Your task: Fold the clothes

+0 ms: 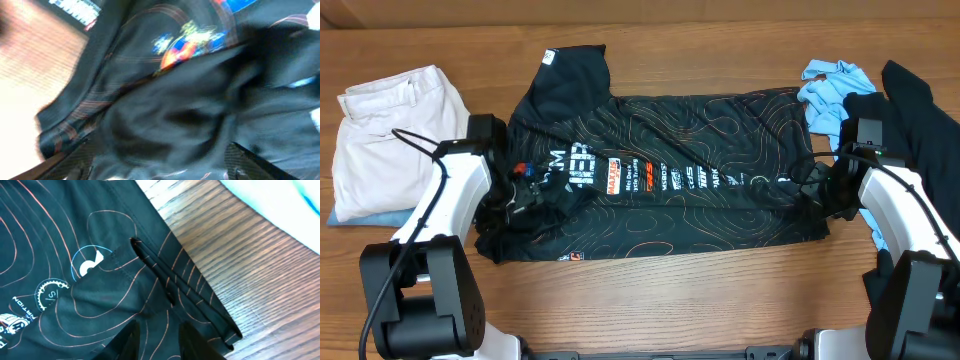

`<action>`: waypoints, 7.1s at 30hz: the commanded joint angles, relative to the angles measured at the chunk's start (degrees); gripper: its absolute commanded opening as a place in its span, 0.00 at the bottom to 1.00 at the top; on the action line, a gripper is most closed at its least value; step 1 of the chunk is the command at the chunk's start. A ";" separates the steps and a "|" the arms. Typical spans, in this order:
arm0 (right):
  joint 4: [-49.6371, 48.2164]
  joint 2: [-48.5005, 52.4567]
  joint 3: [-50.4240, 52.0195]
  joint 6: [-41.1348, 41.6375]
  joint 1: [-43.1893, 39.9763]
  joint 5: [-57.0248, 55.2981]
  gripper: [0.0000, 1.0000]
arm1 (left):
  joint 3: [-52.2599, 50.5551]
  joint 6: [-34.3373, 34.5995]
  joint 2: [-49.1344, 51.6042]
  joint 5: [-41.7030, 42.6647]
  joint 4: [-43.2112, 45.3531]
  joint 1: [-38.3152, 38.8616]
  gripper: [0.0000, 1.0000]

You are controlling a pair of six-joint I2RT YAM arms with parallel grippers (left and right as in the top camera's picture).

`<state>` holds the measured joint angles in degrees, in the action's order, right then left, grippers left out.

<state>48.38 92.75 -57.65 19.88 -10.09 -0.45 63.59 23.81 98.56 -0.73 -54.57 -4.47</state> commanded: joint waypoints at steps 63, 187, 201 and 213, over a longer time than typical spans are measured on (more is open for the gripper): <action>-24.26 22.21 -26.40 -21.51 -1.22 8.26 0.04 | 14.14 -17.38 -3.34 12.24 7.91 0.04 0.99; -9.77 47.60 -53.46 -20.13 2.19 4.66 0.64 | 31.50 -8.76 36.11 14.99 35.87 -0.85 0.10; -10.14 48.02 -53.42 -19.91 2.19 4.35 0.04 | 31.52 -8.79 36.00 15.69 35.74 -0.85 0.04; -3.54 41.53 -53.48 -18.12 1.60 -2.58 0.04 | 31.52 -9.03 27.78 17.07 31.89 -1.07 0.04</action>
<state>43.22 138.21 -111.31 1.02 -7.86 1.06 95.55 14.68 131.83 16.69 -21.78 -4.99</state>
